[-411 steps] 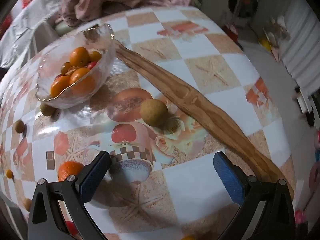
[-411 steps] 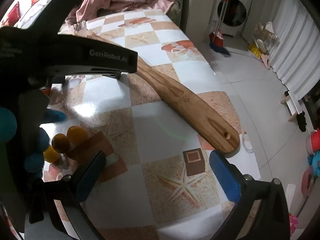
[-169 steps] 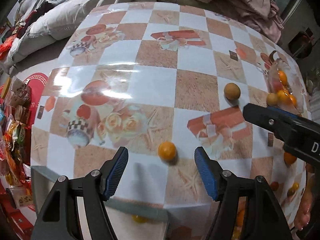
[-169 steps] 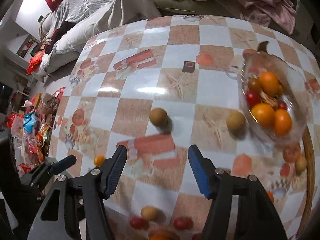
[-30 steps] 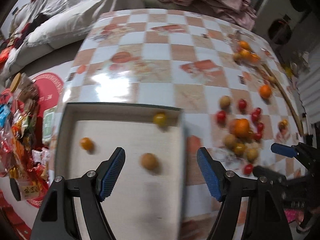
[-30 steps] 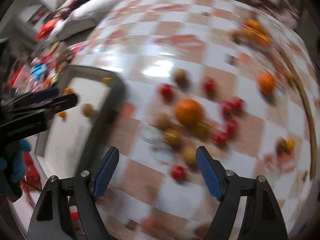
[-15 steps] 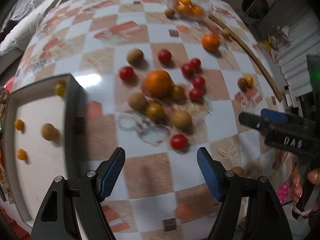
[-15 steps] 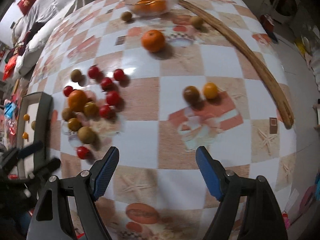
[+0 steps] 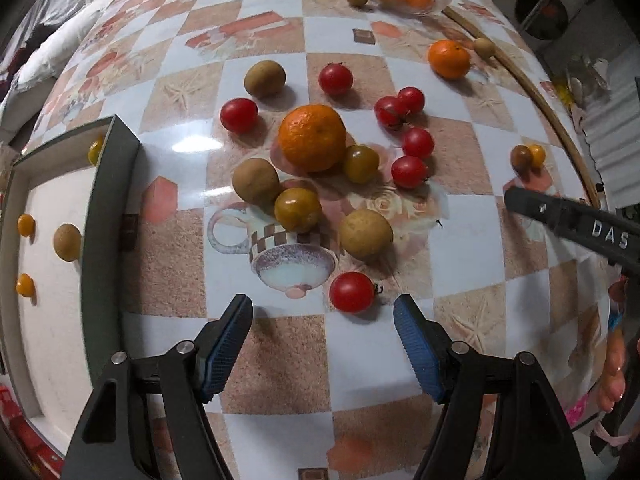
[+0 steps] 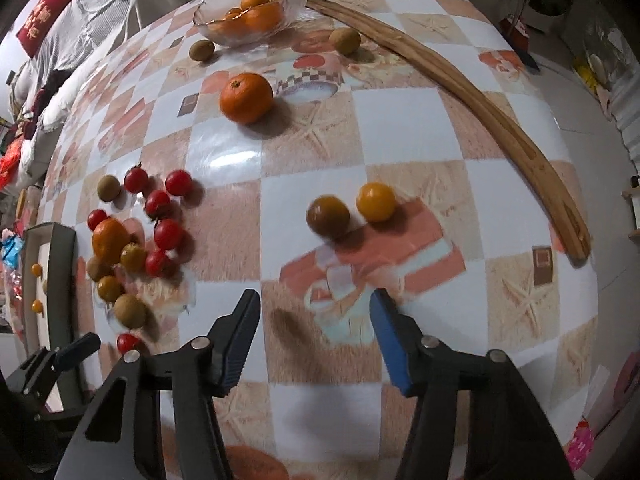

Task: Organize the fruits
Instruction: 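Move both open tools back over the fruits on the table, then grasp a red cherry tomato with the left tool while the right tool grasps a brown cherry tomato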

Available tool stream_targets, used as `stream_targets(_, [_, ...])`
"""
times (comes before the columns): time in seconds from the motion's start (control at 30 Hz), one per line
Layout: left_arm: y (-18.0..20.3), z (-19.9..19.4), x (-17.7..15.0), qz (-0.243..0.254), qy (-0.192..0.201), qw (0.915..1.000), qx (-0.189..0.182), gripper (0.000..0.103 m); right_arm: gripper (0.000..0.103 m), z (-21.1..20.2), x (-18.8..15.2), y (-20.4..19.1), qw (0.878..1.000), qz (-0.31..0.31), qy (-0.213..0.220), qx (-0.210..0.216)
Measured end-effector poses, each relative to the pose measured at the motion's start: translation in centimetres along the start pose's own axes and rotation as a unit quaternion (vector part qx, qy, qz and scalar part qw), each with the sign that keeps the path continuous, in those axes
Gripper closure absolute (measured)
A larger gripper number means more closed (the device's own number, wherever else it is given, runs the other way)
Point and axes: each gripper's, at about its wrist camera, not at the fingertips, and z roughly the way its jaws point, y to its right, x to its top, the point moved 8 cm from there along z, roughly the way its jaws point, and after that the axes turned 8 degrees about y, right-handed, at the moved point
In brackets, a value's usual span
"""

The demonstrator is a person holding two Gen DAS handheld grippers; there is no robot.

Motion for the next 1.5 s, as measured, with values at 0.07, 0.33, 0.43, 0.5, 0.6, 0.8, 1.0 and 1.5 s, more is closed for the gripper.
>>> stream_targets(0.07, [-0.1, 0.4, 0.1, -0.007, -0.002, 1.0000, 0.006, 0.028, 0.045, 0.2, 0.6, -0.1, 1.000, -0.004, 0.008, -0.002])
stream_targets(0.33, [0.2, 0.7, 0.3, 0.001, 0.001, 0.9994, 0.035, 0.039, 0.061, 1.0, 3.2, -0.3, 1.000, -0.001, 0.026, -0.006])
stream_targets(0.43, [0.5, 0.7, 0.4, 0.000, 0.006, 0.9994, 0.035, 0.048, 0.077, 1.2, 3.6, 0.1, 0.999, 0.005, 0.030, -0.013])
stream_targets(0.5, [1.2, 0.6, 0.7, 0.001, 0.009, 0.9996, 0.027, 0.062, 0.080, 1.1, 3.7, 0.4, 0.999, 0.011, 0.031, -0.011])
stream_targets(0.6, [1.1, 0.2, 0.8, 0.002, 0.011, 0.9999, 0.011, 0.076, 0.080, 1.0, 3.6, 0.5, 1.000, 0.010, 0.029, -0.005])
stream_targets(0.8, [0.6, -0.2, 0.5, -0.013, 0.007, 0.9995, -0.029, 0.076, 0.080, 0.0, 2.4, -0.2, 0.999, 0.015, 0.020, 0.028])
stream_targets(1.0, [-0.1, -0.6, 0.3, -0.008, 0.004, 0.9991, -0.043, 0.076, 0.080, -0.9, 0.5, -0.9, 0.999, 0.014, 0.004, 0.046])
stream_targets(1.5, [0.2, -0.3, 0.2, 0.005, 0.007, 0.9985, -0.053, 0.076, 0.080, -1.9, -1.5, -1.2, 0.998, 0.025, -0.015, 0.047])
